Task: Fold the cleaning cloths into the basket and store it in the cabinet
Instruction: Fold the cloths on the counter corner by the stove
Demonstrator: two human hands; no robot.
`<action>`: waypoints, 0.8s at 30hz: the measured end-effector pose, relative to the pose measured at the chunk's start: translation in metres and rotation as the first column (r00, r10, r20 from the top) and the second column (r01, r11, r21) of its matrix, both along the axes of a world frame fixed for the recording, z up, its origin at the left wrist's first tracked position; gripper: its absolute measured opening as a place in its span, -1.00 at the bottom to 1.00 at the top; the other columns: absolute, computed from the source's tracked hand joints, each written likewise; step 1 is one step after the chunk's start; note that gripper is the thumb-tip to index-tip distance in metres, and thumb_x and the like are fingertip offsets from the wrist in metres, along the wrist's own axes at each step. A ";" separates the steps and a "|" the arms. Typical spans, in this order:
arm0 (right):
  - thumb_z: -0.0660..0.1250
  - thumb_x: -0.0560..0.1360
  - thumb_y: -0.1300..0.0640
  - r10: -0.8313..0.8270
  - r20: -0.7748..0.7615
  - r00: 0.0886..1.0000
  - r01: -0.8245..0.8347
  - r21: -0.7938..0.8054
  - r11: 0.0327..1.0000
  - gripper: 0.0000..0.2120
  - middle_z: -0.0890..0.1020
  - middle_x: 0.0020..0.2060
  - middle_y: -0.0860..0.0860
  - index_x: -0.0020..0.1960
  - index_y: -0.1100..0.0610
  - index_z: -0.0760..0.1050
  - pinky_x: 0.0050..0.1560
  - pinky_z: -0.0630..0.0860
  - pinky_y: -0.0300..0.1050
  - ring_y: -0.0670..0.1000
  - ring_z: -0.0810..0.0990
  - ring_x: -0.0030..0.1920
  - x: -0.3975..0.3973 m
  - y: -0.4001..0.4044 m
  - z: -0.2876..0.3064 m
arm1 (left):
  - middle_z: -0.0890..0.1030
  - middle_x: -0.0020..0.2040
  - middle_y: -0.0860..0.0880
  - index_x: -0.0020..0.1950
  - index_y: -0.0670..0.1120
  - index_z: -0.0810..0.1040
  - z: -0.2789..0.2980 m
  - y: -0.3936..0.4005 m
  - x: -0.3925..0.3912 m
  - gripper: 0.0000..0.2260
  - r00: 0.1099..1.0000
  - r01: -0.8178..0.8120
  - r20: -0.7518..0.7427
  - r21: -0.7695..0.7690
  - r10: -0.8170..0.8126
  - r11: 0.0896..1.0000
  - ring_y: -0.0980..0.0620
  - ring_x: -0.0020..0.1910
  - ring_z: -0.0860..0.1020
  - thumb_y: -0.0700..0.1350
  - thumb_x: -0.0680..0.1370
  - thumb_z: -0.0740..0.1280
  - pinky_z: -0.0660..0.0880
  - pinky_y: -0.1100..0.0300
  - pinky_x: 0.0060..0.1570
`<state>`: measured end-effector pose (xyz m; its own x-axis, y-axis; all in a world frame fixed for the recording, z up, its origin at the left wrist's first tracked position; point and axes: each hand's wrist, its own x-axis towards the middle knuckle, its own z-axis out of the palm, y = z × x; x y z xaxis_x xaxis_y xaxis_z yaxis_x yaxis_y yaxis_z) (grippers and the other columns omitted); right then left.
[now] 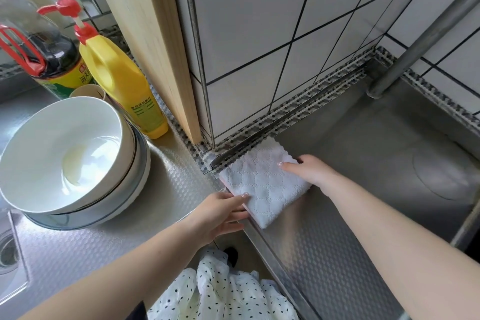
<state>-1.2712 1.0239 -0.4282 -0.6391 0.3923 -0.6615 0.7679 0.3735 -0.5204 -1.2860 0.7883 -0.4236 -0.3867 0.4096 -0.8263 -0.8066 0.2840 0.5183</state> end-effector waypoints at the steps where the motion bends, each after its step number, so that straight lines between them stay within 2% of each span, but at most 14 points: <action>1: 0.42 0.37 -0.20 -0.014 0.014 1.000 0.014 -0.019 1.000 -0.32 0.53 0.25 0.09 0.31 0.21 0.43 0.15 0.41 -0.09 0.09 0.51 0.21 0.001 0.000 -0.001 | 0.56 -0.08 -0.09 0.17 -0.21 0.50 0.000 0.001 0.000 -0.68 1.000 -0.003 0.007 0.002 0.003 1.000 -0.03 -0.05 0.61 -0.07 0.50 0.39 0.57 -0.04 0.07; 5: 0.44 0.37 -0.18 -0.119 0.007 0.993 0.119 -0.117 0.986 -0.26 0.48 0.30 0.09 0.38 0.23 0.36 0.26 0.38 -0.08 0.08 0.47 0.25 0.008 0.001 0.000 | 0.54 0.00 -0.12 0.15 -0.20 0.52 -0.003 0.004 -0.003 -0.66 0.999 -0.016 0.042 0.005 0.016 1.000 -0.02 -0.04 0.59 -0.05 0.47 0.44 0.57 -0.06 0.08; 7: 0.44 0.39 -0.14 -0.187 -0.013 0.982 0.182 -0.185 0.966 -0.29 0.46 0.31 0.07 0.39 0.22 0.33 0.31 0.34 -0.09 0.07 0.44 0.28 0.014 0.002 0.000 | 0.52 -0.10 -0.07 0.03 -0.14 0.54 -0.005 0.004 -0.004 -0.74 1.000 -0.004 0.031 0.004 0.004 1.000 0.01 -0.10 0.55 -0.02 0.46 0.45 0.54 -0.02 0.13; 9: 0.47 0.34 -0.15 -0.271 -0.033 0.962 0.250 -0.291 0.923 -0.34 0.53 0.25 0.05 0.32 0.14 0.41 0.32 0.39 -0.02 0.06 0.51 0.21 0.024 0.000 0.007 | 0.48 -0.19 -0.06 -0.09 -0.13 0.52 -0.003 0.005 -0.005 -0.76 0.999 0.032 -0.013 0.010 -0.031 0.999 0.01 -0.16 0.47 0.01 0.45 0.45 0.50 0.08 0.13; 10: 0.51 0.27 -0.20 -0.336 -0.036 0.941 0.305 -0.334 0.892 -0.29 0.56 0.22 0.04 0.30 0.11 0.42 0.30 0.43 0.03 0.07 0.54 0.19 0.032 0.001 0.009 | 0.48 -0.18 -0.10 -0.09 -0.15 0.52 -0.001 0.007 -0.004 -0.75 0.997 0.060 -0.039 0.029 -0.059 0.998 -0.02 -0.15 0.46 0.02 0.46 0.44 0.47 0.08 0.13; 12: 0.55 0.16 -0.27 -0.449 -0.040 0.893 0.398 -0.395 0.828 -0.15 0.58 0.19 0.03 0.31 0.09 0.39 0.24 0.48 0.07 0.07 0.57 0.16 0.050 0.001 0.015 | 0.58 -0.05 -0.18 0.03 -0.24 0.55 0.005 0.013 -0.004 -0.70 0.994 0.090 -0.074 0.073 -0.084 0.993 -0.10 -0.05 0.51 0.00 0.51 0.38 0.44 0.02 0.22; 13: 0.54 0.21 -0.23 -0.509 -0.050 0.859 0.441 -0.432 0.787 -0.25 0.60 0.14 0.04 0.26 0.10 0.41 0.20 0.51 0.05 0.06 0.60 0.11 0.062 -0.001 0.019 | 0.61 0.03 -0.19 0.11 -0.25 0.54 0.010 0.018 -0.004 -0.69 0.993 0.101 -0.078 0.099 -0.094 0.990 -0.13 0.01 0.55 -0.02 0.54 0.35 0.43 -0.03 0.26; 15: 0.44 0.42 -0.01 -0.605 -0.079 0.793 0.480 -0.531 0.698 -0.67 0.66 -0.01 0.05 0.09 0.11 0.48 0.04 0.57 -0.04 0.02 0.65 -0.03 0.085 -0.009 0.029 | 0.63 0.12 -0.19 0.18 -0.23 0.52 0.019 0.025 -0.002 -0.72 0.995 0.101 -0.043 0.173 -0.095 0.980 -0.17 0.13 0.58 -0.08 0.56 0.31 0.43 -0.10 0.27; 16: 0.40 0.46 0.07 -0.665 -0.075 0.743 0.512 -0.575 0.638 -0.79 0.68 -0.05 0.05 0.05 0.11 0.50 -0.02 0.58 -0.06 0.02 0.66 -0.06 0.101 -0.012 0.034 | 0.62 0.14 -0.20 0.20 -0.23 0.50 0.024 0.031 0.000 -0.71 0.991 0.132 -0.018 0.206 -0.131 0.970 -0.19 0.16 0.57 -0.09 0.55 0.32 0.43 -0.12 0.28; 19: 0.40 0.45 0.11 -0.784 -0.064 0.617 0.575 -0.644 0.505 -0.74 0.68 0.00 0.07 0.11 0.11 0.50 -0.04 0.59 -0.03 0.05 0.66 -0.01 0.141 -0.025 0.047 | 0.60 0.17 -0.21 0.27 -0.25 0.45 0.029 0.041 0.004 -0.53 0.971 0.220 0.027 0.274 -0.236 0.936 -0.19 0.19 0.55 -0.05 0.45 0.41 0.40 -0.13 0.30; 21: 0.42 0.42 0.10 -0.859 -0.045 0.510 0.636 -0.653 0.412 -0.71 0.68 0.00 0.06 0.11 0.11 0.51 0.02 0.58 0.02 0.05 0.66 0.01 0.172 -0.032 0.047 | 0.59 0.20 -0.20 0.30 -0.24 0.42 0.033 0.052 0.013 -0.47 0.920 0.354 0.049 0.323 -0.389 0.878 -0.17 0.21 0.55 -0.01 0.43 0.43 0.40 -0.10 0.29; 24: 0.45 0.37 0.08 -0.932 -0.040 0.360 0.699 -0.650 0.298 -0.60 0.68 0.02 0.07 0.17 0.12 0.50 0.13 0.54 0.10 0.08 0.65 0.05 0.219 -0.049 0.051 | 0.61 0.20 -0.14 0.29 -0.22 0.45 0.043 0.071 0.036 -0.56 0.797 0.550 0.039 0.366 -0.603 0.751 -0.09 0.18 0.58 -0.01 0.50 0.36 0.55 0.08 0.11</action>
